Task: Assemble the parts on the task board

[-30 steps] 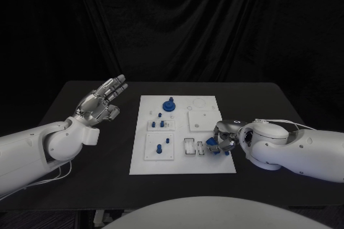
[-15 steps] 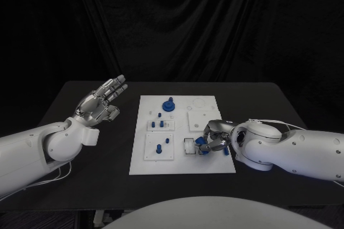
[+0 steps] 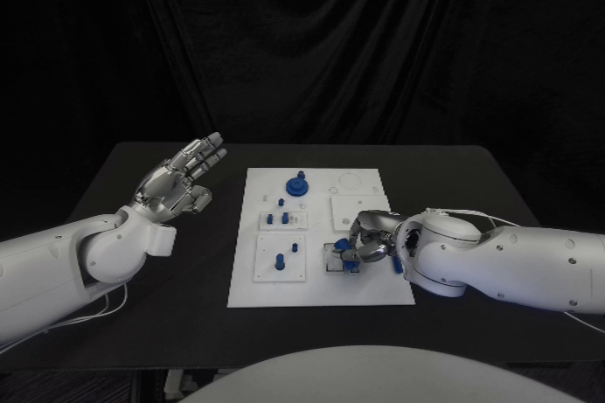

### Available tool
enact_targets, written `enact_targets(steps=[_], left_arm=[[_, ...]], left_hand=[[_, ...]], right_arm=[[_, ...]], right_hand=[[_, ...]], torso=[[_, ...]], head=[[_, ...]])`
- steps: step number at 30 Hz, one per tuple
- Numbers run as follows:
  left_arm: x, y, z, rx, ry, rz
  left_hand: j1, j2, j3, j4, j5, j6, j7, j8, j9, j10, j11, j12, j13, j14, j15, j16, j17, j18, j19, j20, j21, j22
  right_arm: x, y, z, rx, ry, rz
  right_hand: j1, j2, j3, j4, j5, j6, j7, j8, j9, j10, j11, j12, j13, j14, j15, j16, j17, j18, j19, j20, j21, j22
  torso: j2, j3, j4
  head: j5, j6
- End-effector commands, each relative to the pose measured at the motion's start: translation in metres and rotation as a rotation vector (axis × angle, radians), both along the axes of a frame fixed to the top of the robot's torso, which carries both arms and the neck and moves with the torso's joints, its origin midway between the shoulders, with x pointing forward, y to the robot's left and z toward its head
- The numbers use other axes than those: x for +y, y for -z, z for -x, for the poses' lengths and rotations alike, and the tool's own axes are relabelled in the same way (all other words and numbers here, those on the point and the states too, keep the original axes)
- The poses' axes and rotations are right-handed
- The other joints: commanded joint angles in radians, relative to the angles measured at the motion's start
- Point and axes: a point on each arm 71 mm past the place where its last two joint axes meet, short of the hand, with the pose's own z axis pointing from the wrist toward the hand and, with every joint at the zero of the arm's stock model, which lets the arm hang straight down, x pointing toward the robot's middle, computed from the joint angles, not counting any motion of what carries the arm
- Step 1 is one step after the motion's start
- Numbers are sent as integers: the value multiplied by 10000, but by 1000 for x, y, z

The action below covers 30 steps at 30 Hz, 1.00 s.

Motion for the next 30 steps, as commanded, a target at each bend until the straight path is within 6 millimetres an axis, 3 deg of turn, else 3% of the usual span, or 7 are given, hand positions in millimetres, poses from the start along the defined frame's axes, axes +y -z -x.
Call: enact_targets(steps=[1,5,9,10,14,16,30], left_arm=[[-2,0,1,-20,130,124],[-2,0,1,0,152,116],[-3,1,1,22,182,109],[-3,1,1,27,188,106],[-2,1,1,43,189,90],[-2,1,1,50,182,77],[-2,2,1,92,199,43]], left_hand=[[43,-4,56,-2,44,1,34,61,14,-10,55,46,15,-3,68,-36,-13,-139,1050,52,44,2634],[43,-4,66,-2,51,12,44,66,15,1,68,61,18,-3,73,-36,-13,-139,1050,57,44,2634],[45,-4,73,-4,58,17,48,68,16,4,78,65,18,-3,73,-36,-13,-139,1050,60,44,2634],[45,-4,73,-4,58,17,48,68,16,4,78,65,18,-3,73,-36,-13,-139,1050,60,44,2634],[47,-5,79,-7,63,7,52,66,15,3,83,65,18,-3,73,-36,-13,-139,1050,61,44,2634],[47,-5,79,-7,63,7,52,66,15,3,83,65,18,-3,73,-36,-13,-139,1050,61,44,2634],[50,-8,84,-12,71,8,54,66,15,2,82,65,17,-3,73,-36,-13,-139,1050,61,44,2634]], right_arm=[[0,1,-1,7,139,-40],[1,2,0,184,80,133],[2,3,0,245,52,191],[2,3,0,247,54,194],[3,3,0,237,64,185],[3,3,0,230,66,179],[0,1,-1,4,209,5]], right_hand=[[-216,63,-72,-72,-263,132,-93,-85,11,1042,9,27,2632,929,-10,-57,2016,-97,251,-14,23,1945],[-589,182,-248,-65,-854,101,-73,-202,40,1042,27,27,2632,919,5,-82,1964,-86,229,1,-20,1929],[-836,219,-411,-58,-1054,115,-62,-267,56,1042,37,27,2632,912,13,-98,1931,-75,207,11,-67,1913],[-1098,230,-603,-60,-1399,128,-57,-309,67,1042,44,27,2632,906,20,-111,1902,-69,195,17,-93,1904],[-1359,304,-820,-52,-1817,146,-51,-370,92,1042,50,27,2632,899,24,-129,1867,-61,180,24,-126,1894],[-1546,339,-1006,-52,-2286,157,-45,-415,117,1042,55,27,2632,896,29,-134,1855,-60,177,28,-131,1893],[-1727,446,-1202,-42,-2625,143,-31,-486,149,1042,67,27,2632,893,38,-144,1834,-49,158,36,-183,1877]], torso=[[1,12,4],[4,15,30],[10,11,21],[10,10,20],[11,9,0],[12,11,-5],[7,17,-5]], head=[[7,-1],[-27,-1],[-3,-1],[5,-1],[21,-1],[29,-1],[34,-1]])
